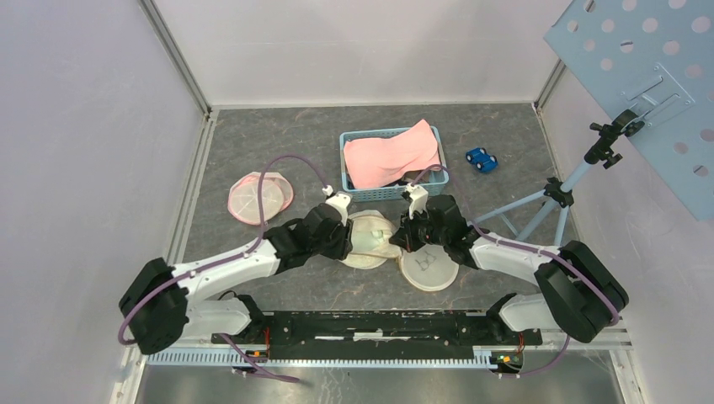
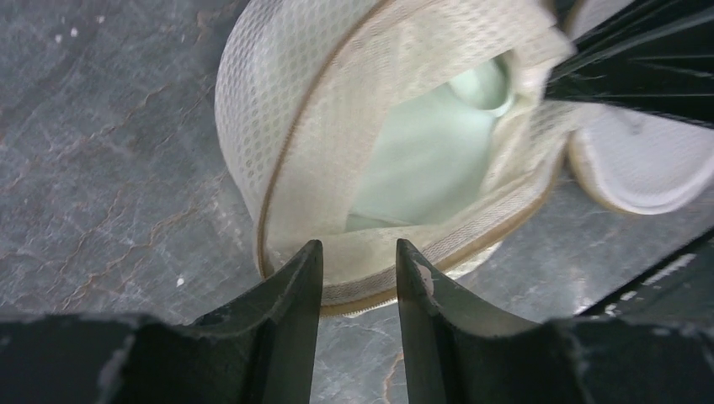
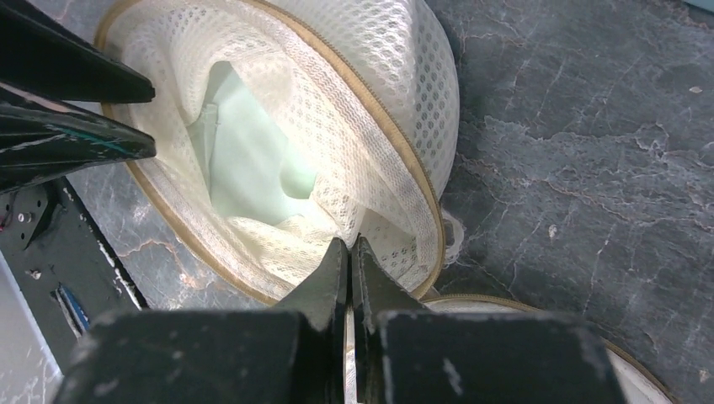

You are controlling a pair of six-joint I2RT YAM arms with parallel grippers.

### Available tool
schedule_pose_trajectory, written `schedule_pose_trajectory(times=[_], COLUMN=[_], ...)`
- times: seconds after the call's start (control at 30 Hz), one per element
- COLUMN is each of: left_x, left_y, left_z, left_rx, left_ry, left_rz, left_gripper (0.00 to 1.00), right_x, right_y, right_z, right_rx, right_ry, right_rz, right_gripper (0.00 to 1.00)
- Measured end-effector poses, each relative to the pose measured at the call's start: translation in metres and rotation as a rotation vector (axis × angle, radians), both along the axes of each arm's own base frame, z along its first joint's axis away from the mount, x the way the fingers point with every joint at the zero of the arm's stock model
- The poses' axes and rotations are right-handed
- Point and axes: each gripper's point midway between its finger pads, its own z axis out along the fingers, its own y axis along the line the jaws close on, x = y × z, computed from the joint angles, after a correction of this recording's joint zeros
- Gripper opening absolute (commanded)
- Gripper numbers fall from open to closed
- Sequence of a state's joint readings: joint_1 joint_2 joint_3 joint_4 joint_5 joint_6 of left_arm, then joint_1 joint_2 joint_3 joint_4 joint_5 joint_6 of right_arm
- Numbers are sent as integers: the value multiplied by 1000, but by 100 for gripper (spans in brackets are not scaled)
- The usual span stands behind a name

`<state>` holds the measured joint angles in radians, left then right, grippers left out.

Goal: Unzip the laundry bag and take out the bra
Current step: Pick up the bra from the laundry bag.

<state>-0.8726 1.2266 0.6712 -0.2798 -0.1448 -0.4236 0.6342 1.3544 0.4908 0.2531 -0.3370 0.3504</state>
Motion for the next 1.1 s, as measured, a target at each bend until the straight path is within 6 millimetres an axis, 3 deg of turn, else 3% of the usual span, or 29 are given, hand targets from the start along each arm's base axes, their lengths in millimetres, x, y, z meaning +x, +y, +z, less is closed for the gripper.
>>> schedule_pose_trajectory(times=[0.17,0.3,0.63,1.1], left_x=[0,-6,4,29], left_y=[-19,-41,-64,-82], left_z=[29,37,6,10], left_rx=[-141,-202,-247,-417], left_ry=[-74,-91,-5,-15], left_rz=[-35,-74,28,216], left_gripper=[45,46,45,46], right_x=[-1,-2,-3,-5], right_y=[-1,-1,-2,-2], right_z=[6,5,7,10], right_rx=[7,3,5,14], right_ry=[-15,-10,-11,-18], right_rz=[4,6,8,13], right_gripper=[0,0,0,0])
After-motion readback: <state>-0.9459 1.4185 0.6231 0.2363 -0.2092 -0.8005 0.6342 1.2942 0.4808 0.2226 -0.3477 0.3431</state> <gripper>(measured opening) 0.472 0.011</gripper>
